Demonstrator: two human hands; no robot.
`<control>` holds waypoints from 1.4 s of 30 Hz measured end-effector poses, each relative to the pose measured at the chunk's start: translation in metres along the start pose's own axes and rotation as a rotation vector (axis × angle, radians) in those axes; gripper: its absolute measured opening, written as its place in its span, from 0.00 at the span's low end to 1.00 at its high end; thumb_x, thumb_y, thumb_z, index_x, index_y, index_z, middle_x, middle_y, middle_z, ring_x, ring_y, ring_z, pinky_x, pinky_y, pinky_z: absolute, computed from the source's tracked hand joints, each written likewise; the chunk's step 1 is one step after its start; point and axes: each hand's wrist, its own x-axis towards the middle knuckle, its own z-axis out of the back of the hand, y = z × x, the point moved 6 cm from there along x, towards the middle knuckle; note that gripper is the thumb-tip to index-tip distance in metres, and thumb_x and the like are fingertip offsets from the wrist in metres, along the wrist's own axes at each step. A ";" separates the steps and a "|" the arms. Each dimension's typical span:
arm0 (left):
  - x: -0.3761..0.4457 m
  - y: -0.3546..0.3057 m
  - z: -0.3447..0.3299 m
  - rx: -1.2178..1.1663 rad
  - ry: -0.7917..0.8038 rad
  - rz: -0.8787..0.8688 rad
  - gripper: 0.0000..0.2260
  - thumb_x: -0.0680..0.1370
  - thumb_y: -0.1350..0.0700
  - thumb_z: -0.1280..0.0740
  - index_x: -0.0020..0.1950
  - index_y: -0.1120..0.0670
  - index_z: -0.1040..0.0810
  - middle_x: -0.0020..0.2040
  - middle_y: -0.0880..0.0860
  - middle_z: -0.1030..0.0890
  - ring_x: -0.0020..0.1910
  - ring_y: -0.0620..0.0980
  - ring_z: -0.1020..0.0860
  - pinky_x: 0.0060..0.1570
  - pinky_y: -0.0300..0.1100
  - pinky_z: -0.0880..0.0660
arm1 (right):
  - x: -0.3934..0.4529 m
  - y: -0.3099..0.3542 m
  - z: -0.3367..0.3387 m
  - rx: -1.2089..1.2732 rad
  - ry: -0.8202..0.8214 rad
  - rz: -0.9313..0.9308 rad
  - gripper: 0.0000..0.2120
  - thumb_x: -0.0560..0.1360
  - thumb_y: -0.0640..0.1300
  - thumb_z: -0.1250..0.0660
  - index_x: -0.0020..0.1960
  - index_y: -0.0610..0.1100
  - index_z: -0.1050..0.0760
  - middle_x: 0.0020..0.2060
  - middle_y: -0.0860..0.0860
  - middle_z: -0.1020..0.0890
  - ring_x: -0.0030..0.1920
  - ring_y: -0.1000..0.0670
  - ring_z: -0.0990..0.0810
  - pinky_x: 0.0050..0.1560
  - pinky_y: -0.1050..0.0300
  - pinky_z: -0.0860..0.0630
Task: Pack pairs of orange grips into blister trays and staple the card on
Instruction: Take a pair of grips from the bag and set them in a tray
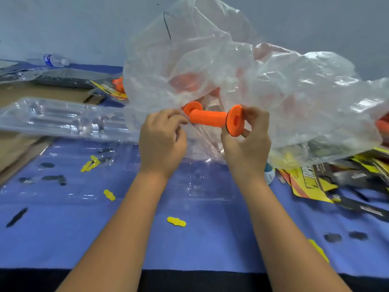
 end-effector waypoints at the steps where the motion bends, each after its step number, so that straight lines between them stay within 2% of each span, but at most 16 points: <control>1: -0.003 -0.004 -0.003 -0.021 0.092 0.074 0.09 0.75 0.61 0.34 0.53 0.54 0.19 0.50 0.54 0.20 0.47 0.58 0.22 0.47 0.49 0.25 | -0.002 -0.003 0.007 0.005 -0.020 0.003 0.14 0.70 0.38 0.28 0.54 0.45 0.27 0.49 0.63 0.23 0.46 0.55 0.21 0.48 0.52 0.20; 3: -0.018 -0.005 -0.020 0.003 0.437 0.217 0.15 0.77 0.46 0.37 0.63 0.46 0.25 0.52 0.50 0.22 0.50 0.54 0.22 0.47 0.46 0.27 | -0.003 -0.011 0.018 -0.001 -0.034 -0.010 0.09 0.72 0.38 0.28 0.48 0.47 0.25 0.53 0.62 0.21 0.45 0.53 0.19 0.46 0.58 0.21; 5: -0.043 -0.005 -0.033 0.204 0.751 0.155 0.26 0.74 0.34 0.42 0.70 0.41 0.32 0.58 0.49 0.26 0.61 0.52 0.27 0.57 0.47 0.30 | -0.004 -0.020 0.029 0.026 -0.042 -0.056 0.10 0.73 0.39 0.28 0.46 0.52 0.26 0.56 0.58 0.20 0.45 0.59 0.19 0.45 0.68 0.25; 7: -0.061 -0.003 -0.036 0.312 0.895 0.083 0.30 0.73 0.30 0.48 0.74 0.35 0.42 0.62 0.47 0.33 0.68 0.50 0.35 0.69 0.53 0.40 | -0.003 -0.027 0.036 0.037 -0.070 -0.102 0.09 0.75 0.40 0.30 0.46 0.53 0.26 0.57 0.53 0.18 0.46 0.63 0.20 0.45 0.73 0.29; 9: -0.063 0.006 -0.038 0.325 0.930 0.131 0.31 0.72 0.28 0.54 0.75 0.31 0.46 0.69 0.45 0.36 0.73 0.48 0.42 0.72 0.60 0.55 | -0.002 -0.030 0.041 0.003 -0.103 -0.127 0.04 0.76 0.42 0.31 0.48 0.46 0.26 0.55 0.47 0.17 0.46 0.56 0.20 0.44 0.75 0.31; 13: -0.048 0.019 -0.052 0.351 0.786 0.180 0.27 0.76 0.31 0.54 0.75 0.32 0.45 0.75 0.44 0.39 0.77 0.46 0.48 0.71 0.66 0.61 | -0.003 -0.023 0.049 0.021 -0.208 -0.103 0.07 0.77 0.41 0.31 0.47 0.42 0.29 0.47 0.40 0.17 0.38 0.62 0.24 0.40 0.77 0.34; 19: -0.047 0.027 -0.061 0.220 0.600 0.196 0.22 0.79 0.36 0.47 0.74 0.33 0.40 0.75 0.43 0.37 0.77 0.44 0.48 0.70 0.60 0.68 | -0.009 -0.012 0.038 0.094 -0.226 -0.139 0.10 0.77 0.43 0.30 0.45 0.44 0.31 0.36 0.49 0.17 0.34 0.67 0.23 0.36 0.75 0.33; 21: -0.045 0.027 -0.052 -0.086 0.461 0.258 0.15 0.82 0.47 0.41 0.69 0.38 0.29 0.71 0.44 0.29 0.75 0.44 0.39 0.74 0.57 0.66 | -0.018 -0.009 0.023 0.139 -0.191 -0.180 0.11 0.77 0.45 0.30 0.43 0.46 0.32 0.33 0.55 0.20 0.35 0.61 0.20 0.34 0.72 0.31; 23: -0.040 0.029 -0.035 -0.577 0.241 0.425 0.13 0.81 0.60 0.40 0.59 0.46 0.22 0.60 0.47 0.20 0.65 0.45 0.26 0.75 0.57 0.47 | -0.027 -0.010 0.005 0.182 -0.119 -0.242 0.12 0.77 0.47 0.31 0.41 0.50 0.33 0.34 0.51 0.20 0.40 0.49 0.17 0.38 0.60 0.25; 25: -0.036 0.041 -0.018 -0.959 -0.031 0.633 0.14 0.80 0.67 0.44 0.51 0.55 0.20 0.49 0.51 0.17 0.53 0.47 0.19 0.66 0.49 0.29 | -0.034 -0.011 -0.007 0.195 -0.056 -0.274 0.12 0.78 0.48 0.31 0.41 0.51 0.34 0.35 0.52 0.21 0.42 0.44 0.17 0.41 0.52 0.24; 29: -0.041 0.067 -0.012 -1.356 -0.322 0.939 0.15 0.84 0.58 0.49 0.51 0.59 0.23 0.46 0.54 0.16 0.47 0.50 0.16 0.55 0.40 0.23 | -0.036 -0.019 -0.015 0.110 0.053 -0.280 0.13 0.78 0.47 0.31 0.41 0.50 0.34 0.31 0.63 0.21 0.40 0.47 0.17 0.42 0.49 0.22; 31: -0.043 0.073 -0.011 -1.446 -0.370 0.977 0.17 0.84 0.55 0.51 0.53 0.59 0.23 0.49 0.56 0.17 0.48 0.51 0.16 0.53 0.40 0.23 | -0.036 -0.022 -0.017 0.079 0.108 -0.263 0.12 0.77 0.47 0.31 0.41 0.50 0.33 0.33 0.58 0.20 0.41 0.47 0.16 0.43 0.52 0.23; 34: -0.046 0.074 0.002 -1.150 -0.463 0.930 0.14 0.81 0.58 0.46 0.47 0.56 0.21 0.44 0.54 0.16 0.44 0.49 0.17 0.47 0.38 0.24 | -0.039 -0.020 -0.021 -0.001 0.201 -0.196 0.09 0.77 0.47 0.31 0.44 0.48 0.30 0.38 0.52 0.20 0.40 0.54 0.21 0.39 0.71 0.31; 37: -0.047 0.070 0.026 -0.591 -0.501 0.822 0.13 0.75 0.57 0.43 0.36 0.50 0.21 0.35 0.46 0.19 0.40 0.44 0.20 0.40 0.34 0.29 | -0.043 -0.017 -0.028 -0.092 0.296 -0.161 0.08 0.78 0.47 0.31 0.45 0.45 0.28 0.39 0.53 0.21 0.41 0.52 0.25 0.39 0.64 0.33; 40: -0.049 0.075 0.019 -0.340 -0.245 0.915 0.12 0.76 0.55 0.42 0.41 0.47 0.20 0.34 0.44 0.24 0.45 0.50 0.23 0.39 0.41 0.32 | -0.043 -0.019 -0.029 -0.200 0.295 -0.153 0.11 0.78 0.49 0.33 0.45 0.42 0.26 0.43 0.49 0.21 0.44 0.48 0.25 0.39 0.56 0.35; 42: -0.047 0.072 0.010 -0.308 -0.095 0.887 0.13 0.77 0.54 0.44 0.41 0.45 0.20 0.34 0.42 0.25 0.52 0.46 0.23 0.53 0.47 0.29 | -0.041 -0.018 -0.028 -0.270 0.282 -0.125 0.11 0.78 0.50 0.32 0.45 0.42 0.26 0.43 0.49 0.24 0.44 0.47 0.26 0.39 0.56 0.37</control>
